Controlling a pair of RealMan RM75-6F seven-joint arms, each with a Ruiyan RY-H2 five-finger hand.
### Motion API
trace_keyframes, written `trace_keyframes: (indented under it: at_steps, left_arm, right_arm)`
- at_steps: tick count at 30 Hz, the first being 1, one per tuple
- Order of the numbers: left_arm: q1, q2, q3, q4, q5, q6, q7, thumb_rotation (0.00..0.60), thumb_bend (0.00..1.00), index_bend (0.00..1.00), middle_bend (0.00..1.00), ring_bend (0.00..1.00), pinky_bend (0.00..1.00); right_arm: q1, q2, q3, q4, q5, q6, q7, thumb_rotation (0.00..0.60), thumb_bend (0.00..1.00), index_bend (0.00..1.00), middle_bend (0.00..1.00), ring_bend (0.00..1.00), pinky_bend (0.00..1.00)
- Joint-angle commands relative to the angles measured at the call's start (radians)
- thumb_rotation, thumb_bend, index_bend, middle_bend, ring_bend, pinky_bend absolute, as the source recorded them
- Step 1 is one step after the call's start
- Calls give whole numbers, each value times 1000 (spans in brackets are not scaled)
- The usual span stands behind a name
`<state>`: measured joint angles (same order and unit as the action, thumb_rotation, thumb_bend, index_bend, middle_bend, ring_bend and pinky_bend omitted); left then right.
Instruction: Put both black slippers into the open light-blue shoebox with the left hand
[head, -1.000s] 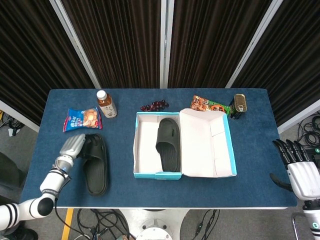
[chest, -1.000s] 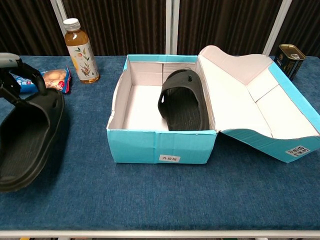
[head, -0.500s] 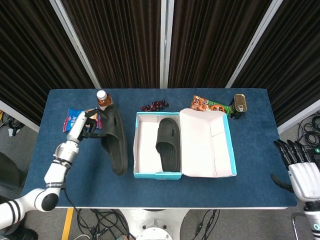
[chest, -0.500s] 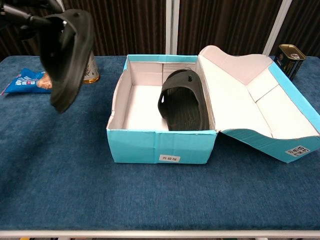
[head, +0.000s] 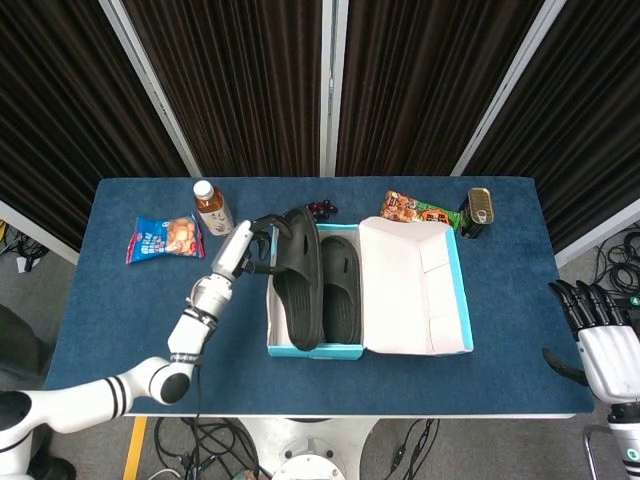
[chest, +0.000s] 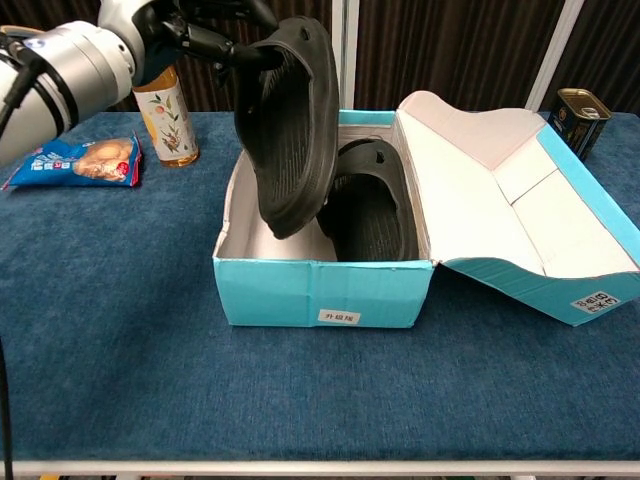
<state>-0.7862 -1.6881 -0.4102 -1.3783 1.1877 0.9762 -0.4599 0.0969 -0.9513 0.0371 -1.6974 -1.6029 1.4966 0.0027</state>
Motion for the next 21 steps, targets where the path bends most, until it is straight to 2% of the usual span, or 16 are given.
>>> trace_keyframes:
  at_steps: [1,11,16,21]
  left_arm:
    - [-34,-62,17,92,22,8,22,600,190,468,468,753,692]
    - [-36,-174,65,306,92,70,-61,600,171,467,468,746,678]
    - [-26,-206,83,355,104,81,-101,600,164,466,468,746,673]
    - [-16,-219,97,367,87,38,-135,600,155,465,468,749,663]
  right_arm:
    - [0,0,0,0,1,-1,0,600,125,0,88,0,71]
    - [0,3,1,-10,4,-5,-9,600,124,0,88,0,73]
    - [0,4,1,-16,4,-4,-17,600,125,0,88,0,74]
    - [-1,5,1,-21,4,-4,-22,600,124,0,88,0,74]
